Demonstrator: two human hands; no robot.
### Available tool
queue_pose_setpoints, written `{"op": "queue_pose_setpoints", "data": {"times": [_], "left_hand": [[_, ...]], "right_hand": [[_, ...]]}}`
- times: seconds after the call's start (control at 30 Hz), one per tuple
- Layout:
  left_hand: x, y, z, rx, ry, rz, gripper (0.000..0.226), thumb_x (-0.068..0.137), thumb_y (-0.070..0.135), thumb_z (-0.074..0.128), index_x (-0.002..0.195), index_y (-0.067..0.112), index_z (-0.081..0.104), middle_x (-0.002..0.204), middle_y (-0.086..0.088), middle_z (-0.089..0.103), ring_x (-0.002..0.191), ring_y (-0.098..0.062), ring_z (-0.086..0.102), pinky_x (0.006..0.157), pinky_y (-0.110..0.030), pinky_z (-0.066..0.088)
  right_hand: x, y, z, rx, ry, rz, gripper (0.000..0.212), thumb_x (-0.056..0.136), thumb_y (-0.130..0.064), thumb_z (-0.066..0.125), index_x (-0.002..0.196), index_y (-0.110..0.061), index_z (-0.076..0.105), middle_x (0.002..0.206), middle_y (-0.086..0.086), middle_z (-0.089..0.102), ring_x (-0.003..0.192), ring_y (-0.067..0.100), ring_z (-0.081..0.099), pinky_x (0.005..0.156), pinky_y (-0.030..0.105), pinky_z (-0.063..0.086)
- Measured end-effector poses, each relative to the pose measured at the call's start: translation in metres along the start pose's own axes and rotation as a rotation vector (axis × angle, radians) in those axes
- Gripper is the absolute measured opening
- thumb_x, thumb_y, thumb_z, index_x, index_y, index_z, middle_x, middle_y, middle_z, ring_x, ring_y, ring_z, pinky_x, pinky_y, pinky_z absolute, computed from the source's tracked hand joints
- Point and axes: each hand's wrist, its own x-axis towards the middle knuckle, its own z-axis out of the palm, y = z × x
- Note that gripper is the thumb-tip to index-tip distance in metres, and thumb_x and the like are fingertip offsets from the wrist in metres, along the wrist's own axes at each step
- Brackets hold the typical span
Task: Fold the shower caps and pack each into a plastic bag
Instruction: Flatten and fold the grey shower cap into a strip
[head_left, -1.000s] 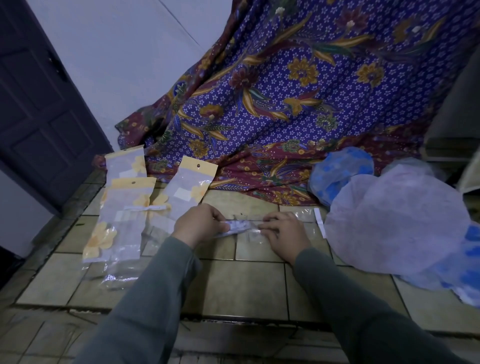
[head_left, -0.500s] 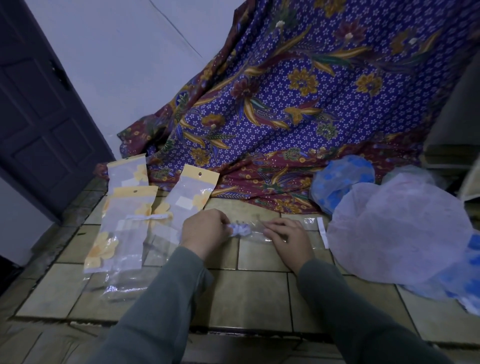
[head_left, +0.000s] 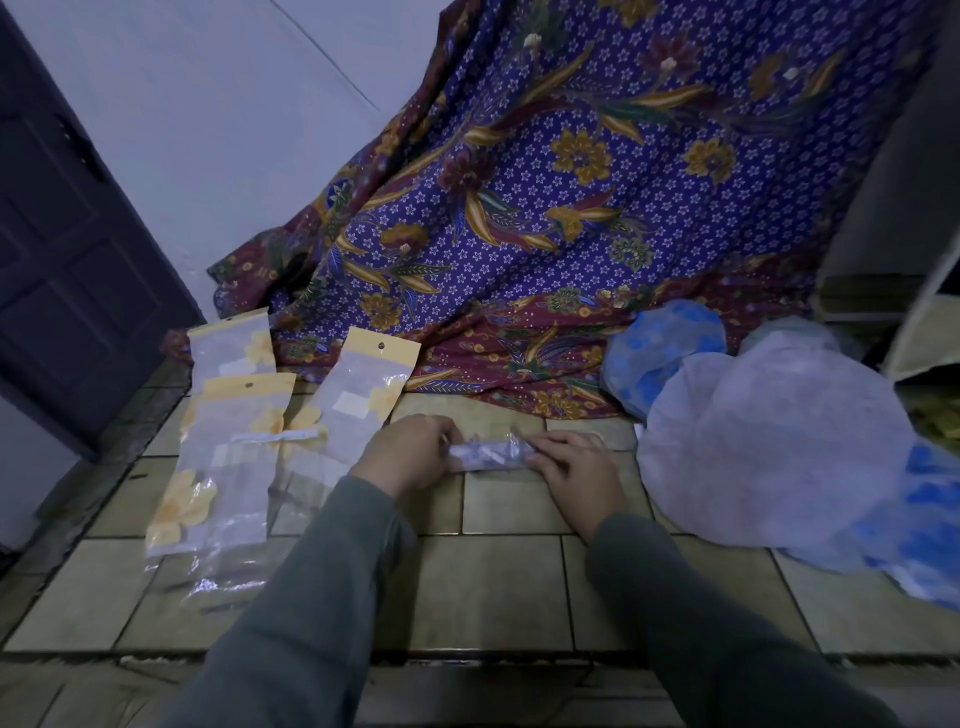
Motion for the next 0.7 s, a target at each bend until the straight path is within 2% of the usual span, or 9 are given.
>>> {"op": "queue_pose_setpoints", "data": {"times": [0.13,0.2,0.27,0.33,0.4,0.47,0.5,0.57,0.7], "left_hand": [[0.001,0.013,0.014,-0.204,-0.02,0.022,0.017,0.087,0.019,0.06,0.102,0.018,0.069,0.097,-0.005,0.065,0.097,-0.022,0.06,0.071,-0.023,0.038],[0.004,0.022,0.021,-0.288,-0.019,0.062,0.019,0.088,0.019,0.061,0.104,0.015,0.07,0.1,-0.006,0.067,0.097,-0.02,0.06,0.071,-0.02,0.036],[0.007,0.025,0.024,-0.366,0.067,0.054,0.024,0.088,0.021,0.063,0.111,0.015,0.069,0.11,-0.005,0.066,0.098,-0.016,0.059,0.077,-0.019,0.038],[0.008,0.023,0.025,-0.438,0.228,-0.035,0.029,0.086,0.025,0.067,0.114,0.015,0.066,0.112,-0.004,0.062,0.095,-0.016,0.058,0.08,-0.02,0.041],[0.003,0.018,0.026,-0.488,0.361,-0.164,0.026,0.084,0.027,0.07,0.106,0.015,0.065,0.097,-0.001,0.062,0.081,-0.011,0.057,0.069,-0.02,0.042],[-0.001,0.017,0.031,-0.547,0.404,-0.235,0.021,0.083,0.025,0.07,0.099,0.014,0.063,0.082,0.003,0.061,0.07,-0.004,0.051,0.057,-0.015,0.036],[-0.001,0.018,0.034,-0.57,0.419,-0.239,0.019,0.084,0.024,0.069,0.099,0.013,0.063,0.082,0.002,0.062,0.069,-0.003,0.051,0.055,-0.014,0.035],[-0.002,0.021,0.039,-0.598,0.446,-0.202,0.018,0.089,0.025,0.064,0.102,0.013,0.064,0.086,0.002,0.063,0.074,-0.008,0.055,0.057,-0.018,0.037],[-0.002,0.041,0.05,-0.67,0.333,-0.053,0.025,0.098,0.043,0.042,0.105,0.021,0.054,0.092,0.0,0.069,0.089,-0.021,0.063,0.079,-0.034,0.048]], "right_hand": [[-0.004,-0.002,0.003,-0.009,-0.003,-0.082,0.024,0.084,-0.03,0.067,0.107,-0.025,0.072,0.107,-0.007,0.067,0.104,0.022,0.051,0.091,0.049,0.04],[-0.004,-0.002,0.002,-0.026,0.012,-0.079,0.024,0.084,-0.032,0.066,0.107,-0.026,0.072,0.107,-0.008,0.067,0.105,0.021,0.051,0.092,0.048,0.04],[-0.004,-0.004,-0.003,-0.069,0.017,-0.027,0.025,0.087,-0.036,0.063,0.11,-0.029,0.07,0.112,-0.011,0.065,0.11,0.018,0.048,0.097,0.042,0.033],[-0.006,-0.007,-0.006,-0.207,0.033,-0.005,0.027,0.089,-0.043,0.057,0.115,-0.037,0.066,0.117,-0.015,0.061,0.114,0.014,0.044,0.094,0.035,0.02],[-0.009,-0.011,-0.009,-0.317,0.062,-0.003,0.028,0.09,-0.048,0.054,0.116,-0.042,0.064,0.119,-0.015,0.058,0.115,0.014,0.042,0.089,0.034,0.016],[-0.01,-0.014,-0.01,-0.325,0.036,0.024,0.03,0.09,-0.051,0.051,0.118,-0.044,0.061,0.12,-0.013,0.056,0.115,0.014,0.04,0.09,0.035,0.017],[-0.01,-0.014,-0.011,-0.324,0.012,0.04,0.032,0.091,-0.052,0.049,0.12,-0.045,0.06,0.121,-0.013,0.055,0.115,0.013,0.039,0.091,0.034,0.017],[-0.008,-0.014,-0.013,-0.328,-0.008,0.052,0.034,0.091,-0.053,0.047,0.122,-0.045,0.058,0.122,-0.014,0.053,0.116,0.012,0.038,0.092,0.035,0.019],[-0.007,-0.016,-0.013,-0.334,-0.062,0.035,0.035,0.091,-0.053,0.048,0.124,-0.045,0.057,0.122,-0.016,0.053,0.114,0.012,0.037,0.093,0.034,0.016]]}}
